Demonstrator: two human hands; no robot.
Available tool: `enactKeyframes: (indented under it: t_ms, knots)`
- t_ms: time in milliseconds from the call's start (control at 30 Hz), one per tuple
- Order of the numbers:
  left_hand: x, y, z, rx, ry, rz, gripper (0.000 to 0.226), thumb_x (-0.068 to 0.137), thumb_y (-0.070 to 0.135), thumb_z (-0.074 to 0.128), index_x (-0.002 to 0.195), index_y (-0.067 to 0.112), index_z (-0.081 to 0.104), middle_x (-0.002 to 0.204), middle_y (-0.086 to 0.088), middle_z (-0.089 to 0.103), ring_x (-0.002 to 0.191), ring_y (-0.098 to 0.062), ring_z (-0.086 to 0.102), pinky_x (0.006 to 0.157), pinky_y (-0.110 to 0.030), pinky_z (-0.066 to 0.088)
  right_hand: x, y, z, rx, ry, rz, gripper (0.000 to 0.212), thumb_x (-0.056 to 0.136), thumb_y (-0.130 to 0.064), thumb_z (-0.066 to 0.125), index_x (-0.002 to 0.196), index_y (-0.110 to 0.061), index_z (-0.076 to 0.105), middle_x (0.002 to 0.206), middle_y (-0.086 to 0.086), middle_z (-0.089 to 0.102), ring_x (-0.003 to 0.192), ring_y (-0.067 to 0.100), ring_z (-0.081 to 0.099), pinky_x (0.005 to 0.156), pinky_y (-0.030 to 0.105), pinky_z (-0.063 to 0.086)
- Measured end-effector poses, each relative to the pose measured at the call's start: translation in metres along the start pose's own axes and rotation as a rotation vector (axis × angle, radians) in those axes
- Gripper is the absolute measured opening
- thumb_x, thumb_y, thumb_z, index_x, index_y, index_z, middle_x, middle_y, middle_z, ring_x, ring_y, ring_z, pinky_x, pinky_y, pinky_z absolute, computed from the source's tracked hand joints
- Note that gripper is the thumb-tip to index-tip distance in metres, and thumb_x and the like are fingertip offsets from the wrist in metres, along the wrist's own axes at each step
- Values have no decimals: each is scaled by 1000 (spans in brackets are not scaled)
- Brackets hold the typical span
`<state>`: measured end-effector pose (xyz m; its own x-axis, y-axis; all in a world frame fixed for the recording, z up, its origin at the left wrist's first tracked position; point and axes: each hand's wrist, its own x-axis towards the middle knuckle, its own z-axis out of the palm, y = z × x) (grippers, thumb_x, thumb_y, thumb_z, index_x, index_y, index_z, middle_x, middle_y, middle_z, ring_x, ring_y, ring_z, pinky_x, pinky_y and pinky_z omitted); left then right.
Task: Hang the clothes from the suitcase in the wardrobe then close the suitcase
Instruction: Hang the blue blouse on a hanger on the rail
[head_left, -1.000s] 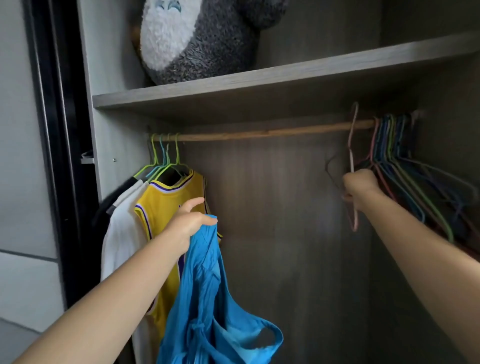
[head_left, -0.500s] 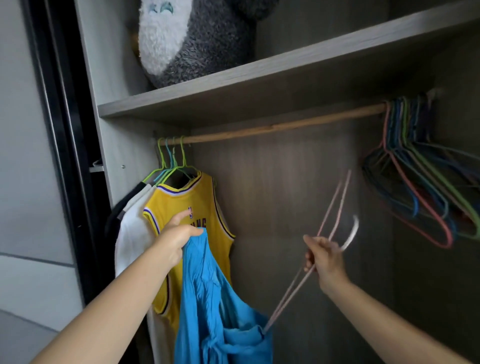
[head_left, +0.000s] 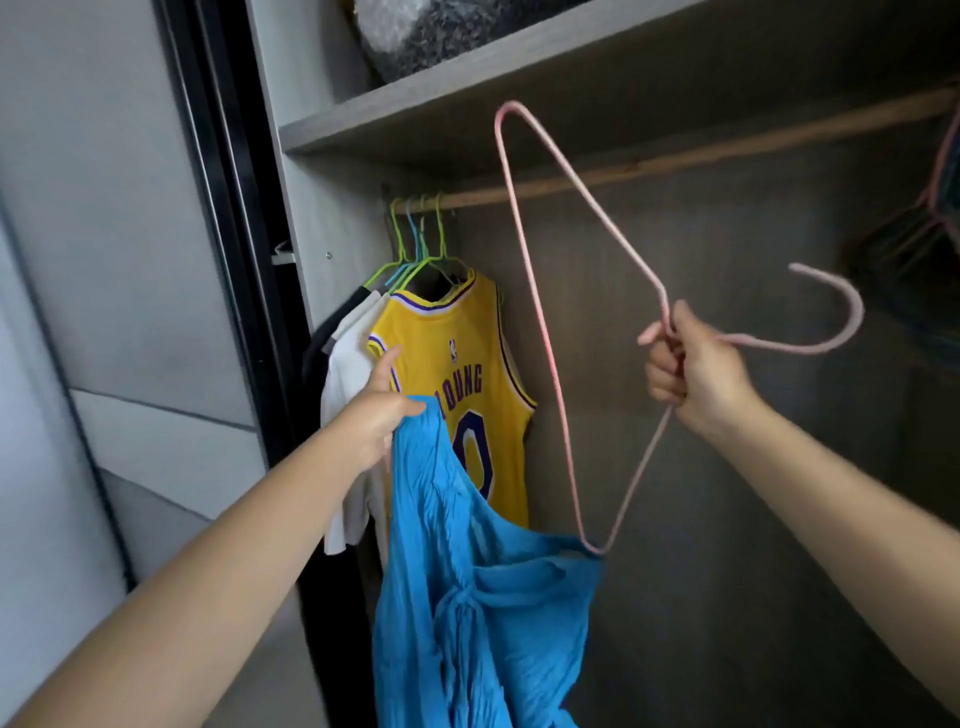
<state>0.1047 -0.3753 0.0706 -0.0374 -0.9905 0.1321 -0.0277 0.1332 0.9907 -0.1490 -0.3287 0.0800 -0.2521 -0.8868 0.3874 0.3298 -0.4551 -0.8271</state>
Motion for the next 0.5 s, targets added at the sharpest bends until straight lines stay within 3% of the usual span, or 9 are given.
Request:
enactKeyframes:
  t_ms: [67, 200, 333, 400, 500]
  knots:
    - [1, -2, -10, -4, 4, 14, 74, 91, -12, 40, 143, 36, 21, 151, -10, 25, 92, -26, 58, 51, -22, 51, 5, -14, 7, -46, -20, 4, 63, 100, -29, 26, 43, -16, 46, 30, -8, 24, 23, 3, 16, 36, 3, 13]
    - [-2, 0, -26, -16, 52, 68, 70, 91, -11, 39, 145, 31, 20, 149, -10, 29, 86, -20, 55, 64, -25, 45, 7, -17, 14, -450, -125, 74, 47, 99, -25, 29, 55, -10, 36, 28, -8, 21, 23, 2, 15, 36, 5, 11]
    - [-8, 4, -40, -24, 114, 115, 67, 92, -11, 38, 144, 26, 22, 141, -14, 39, 77, -16, 55, 68, -26, 45, 3, 5, 5, -821, -224, 82, 48, 96, -19, 38, 49, -9, 37, 29, -8, 23, 25, 4, 16, 33, 9, 11]
    - [-10, 5, -45, -5, 134, 122, 64, 92, -10, 37, 143, 27, 26, 130, -17, 48, 76, -15, 55, 68, -26, 46, 1, 15, 0, -976, -270, 65, 51, 94, -18, 43, 43, -10, 39, 28, -7, 25, 24, 5, 19, 31, 10, 14]
    - [-12, 5, -51, 12, 151, 120, 62, 92, -9, 38, 141, 28, 29, 94, -9, 57, 74, -16, 55, 64, -26, 45, 0, 26, -2, -1048, -329, 90, 53, 93, -19, 45, 41, -12, 40, 29, -5, 27, 25, 7, 21, 32, 11, 16]
